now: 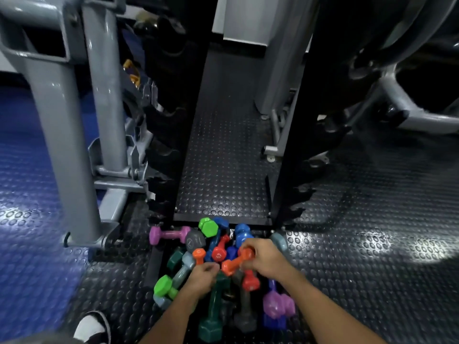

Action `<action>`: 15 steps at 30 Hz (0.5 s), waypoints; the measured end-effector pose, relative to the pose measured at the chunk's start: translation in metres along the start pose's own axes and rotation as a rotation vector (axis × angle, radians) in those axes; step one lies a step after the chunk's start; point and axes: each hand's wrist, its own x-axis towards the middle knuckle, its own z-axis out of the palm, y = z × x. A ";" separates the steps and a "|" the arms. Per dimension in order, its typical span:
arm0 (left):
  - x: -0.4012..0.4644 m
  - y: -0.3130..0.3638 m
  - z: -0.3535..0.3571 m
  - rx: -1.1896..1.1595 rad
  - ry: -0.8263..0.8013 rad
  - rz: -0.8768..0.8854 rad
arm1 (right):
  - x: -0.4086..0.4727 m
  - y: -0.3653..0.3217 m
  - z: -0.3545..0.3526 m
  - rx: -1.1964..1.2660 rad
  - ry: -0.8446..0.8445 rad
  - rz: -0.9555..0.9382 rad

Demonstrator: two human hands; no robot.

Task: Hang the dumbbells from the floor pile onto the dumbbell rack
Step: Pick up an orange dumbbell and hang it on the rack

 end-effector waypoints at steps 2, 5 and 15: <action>-0.011 0.027 0.004 -0.245 -0.028 0.002 | -0.008 -0.018 -0.017 0.073 0.066 -0.029; -0.026 0.071 0.002 -0.389 -0.039 0.091 | -0.020 -0.043 -0.041 0.175 0.149 -0.088; -0.125 0.287 -0.031 -0.396 0.105 0.567 | -0.075 -0.160 -0.195 0.341 0.230 -0.334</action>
